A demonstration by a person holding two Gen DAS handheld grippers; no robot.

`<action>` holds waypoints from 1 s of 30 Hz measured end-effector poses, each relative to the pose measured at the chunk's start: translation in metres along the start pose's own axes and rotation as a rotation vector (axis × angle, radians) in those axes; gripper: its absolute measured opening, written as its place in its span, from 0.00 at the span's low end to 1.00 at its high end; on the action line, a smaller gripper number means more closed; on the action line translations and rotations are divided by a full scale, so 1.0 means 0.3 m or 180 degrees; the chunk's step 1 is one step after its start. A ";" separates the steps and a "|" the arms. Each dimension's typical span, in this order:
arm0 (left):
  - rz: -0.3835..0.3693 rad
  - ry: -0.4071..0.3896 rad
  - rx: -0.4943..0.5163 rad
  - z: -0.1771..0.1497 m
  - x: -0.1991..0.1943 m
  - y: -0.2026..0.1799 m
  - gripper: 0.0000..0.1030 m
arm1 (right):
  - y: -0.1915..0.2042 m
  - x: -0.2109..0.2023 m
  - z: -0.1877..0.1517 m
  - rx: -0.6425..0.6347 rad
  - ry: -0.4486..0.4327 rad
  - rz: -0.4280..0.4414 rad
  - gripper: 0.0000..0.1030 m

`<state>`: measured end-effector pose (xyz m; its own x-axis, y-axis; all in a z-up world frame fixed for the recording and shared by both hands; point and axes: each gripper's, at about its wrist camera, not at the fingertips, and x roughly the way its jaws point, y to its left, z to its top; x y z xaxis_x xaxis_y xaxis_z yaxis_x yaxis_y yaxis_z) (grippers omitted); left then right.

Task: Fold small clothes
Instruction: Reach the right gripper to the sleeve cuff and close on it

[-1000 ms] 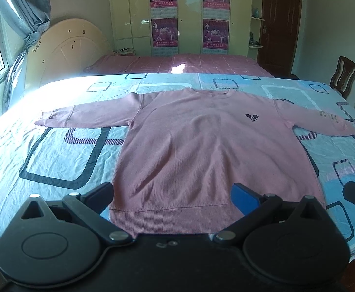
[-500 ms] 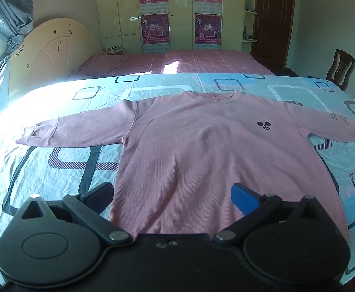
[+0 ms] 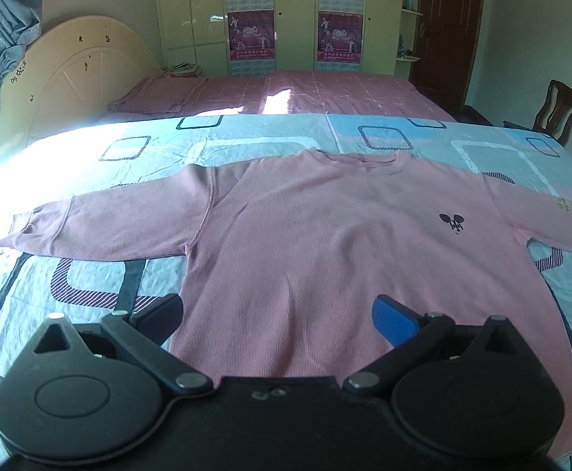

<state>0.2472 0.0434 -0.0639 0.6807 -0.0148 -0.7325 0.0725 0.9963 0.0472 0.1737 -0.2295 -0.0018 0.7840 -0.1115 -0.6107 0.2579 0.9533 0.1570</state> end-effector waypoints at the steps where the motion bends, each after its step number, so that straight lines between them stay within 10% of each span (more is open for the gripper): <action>1: 0.0042 -0.0020 0.0012 0.015 0.015 -0.006 1.00 | -0.019 0.019 0.010 0.0000 0.0000 -0.0013 1.00; 24: 0.0257 -0.0062 0.0010 0.187 0.366 -0.316 1.00 | -0.787 0.607 0.275 0.0331 0.0154 -0.0630 0.99; 27: 0.0267 -0.0050 0.0020 0.202 0.393 -0.339 1.00 | -0.894 0.674 0.280 0.0558 0.0260 -0.0757 0.63; 30: 0.0290 -0.0030 0.0032 0.211 0.414 -0.353 1.00 | -0.989 0.729 0.268 0.0827 0.0366 -0.0783 0.63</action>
<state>0.3702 -0.0694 -0.1168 0.6916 0.0751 -0.7184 0.0172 0.9926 0.1203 0.3140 -0.5592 -0.1195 0.6161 -0.2819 -0.7355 0.5769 0.7973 0.1775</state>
